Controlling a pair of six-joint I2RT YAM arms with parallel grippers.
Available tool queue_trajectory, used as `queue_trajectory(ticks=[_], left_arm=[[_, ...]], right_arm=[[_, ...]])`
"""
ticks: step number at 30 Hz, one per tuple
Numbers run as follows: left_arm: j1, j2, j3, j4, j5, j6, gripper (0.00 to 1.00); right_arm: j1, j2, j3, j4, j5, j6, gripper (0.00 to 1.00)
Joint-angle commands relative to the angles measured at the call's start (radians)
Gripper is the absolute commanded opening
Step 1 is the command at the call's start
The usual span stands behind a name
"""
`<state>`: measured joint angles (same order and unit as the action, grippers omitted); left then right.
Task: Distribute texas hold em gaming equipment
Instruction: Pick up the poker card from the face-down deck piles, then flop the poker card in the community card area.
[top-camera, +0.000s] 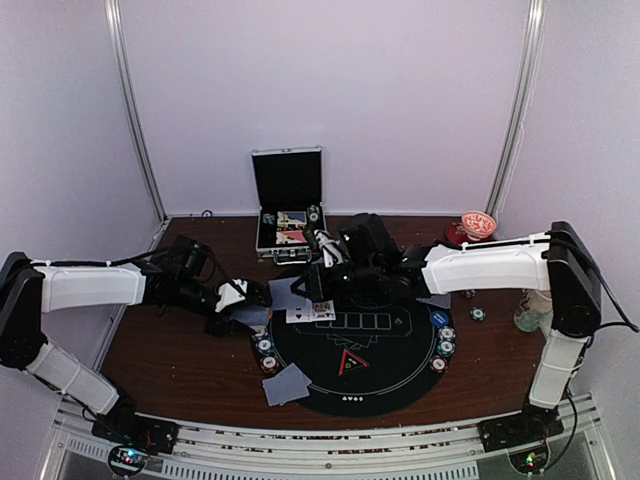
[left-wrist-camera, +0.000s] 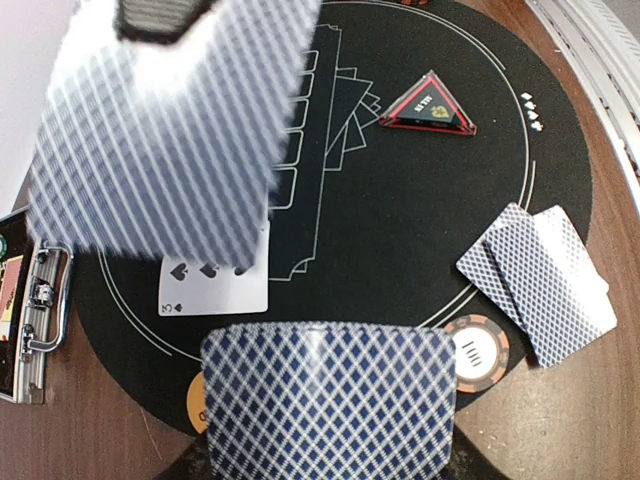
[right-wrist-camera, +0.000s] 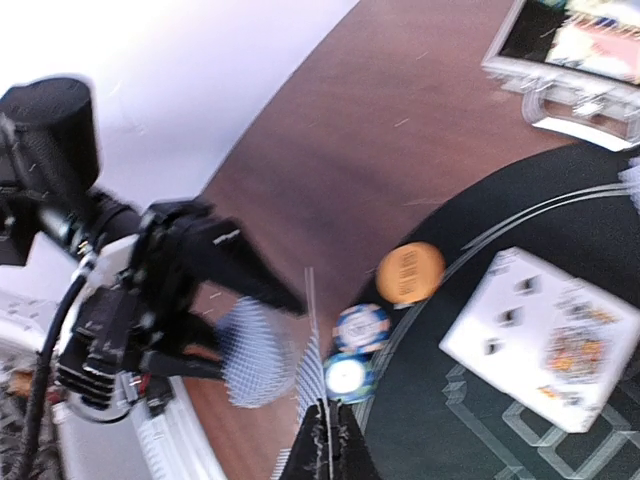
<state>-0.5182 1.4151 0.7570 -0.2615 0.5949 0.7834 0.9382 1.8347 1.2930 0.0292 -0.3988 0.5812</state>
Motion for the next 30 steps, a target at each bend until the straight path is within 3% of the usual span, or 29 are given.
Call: queue_trajectory(ticks=[1, 8, 15, 23, 30], left_arm=[[0.001, 0.011, 0.007, 0.014, 0.013, 0.004, 0.56], [0.001, 0.016, 0.008, 0.015, 0.013, 0.004, 0.56], [0.0, 0.015, 0.007, 0.018, 0.01, 0.002, 0.56], [0.001, 0.017, 0.007, 0.021, 0.009, 0.001, 0.56], [0.002, 0.018, 0.005, 0.022, 0.005, 0.001, 0.56]], right_arm=[[-0.032, -0.083, 0.029, -0.21, 0.226, -0.2, 0.0], [-0.028, -0.044, 0.097, -0.423, 0.659, -0.434, 0.0], [-0.006, 0.029, 0.077, -0.408, 0.992, -0.552, 0.0], [0.014, 0.172, 0.124, -0.357, 1.148, -0.698, 0.0], [0.033, 0.254, 0.113, -0.244, 1.134, -0.795, 0.0]])
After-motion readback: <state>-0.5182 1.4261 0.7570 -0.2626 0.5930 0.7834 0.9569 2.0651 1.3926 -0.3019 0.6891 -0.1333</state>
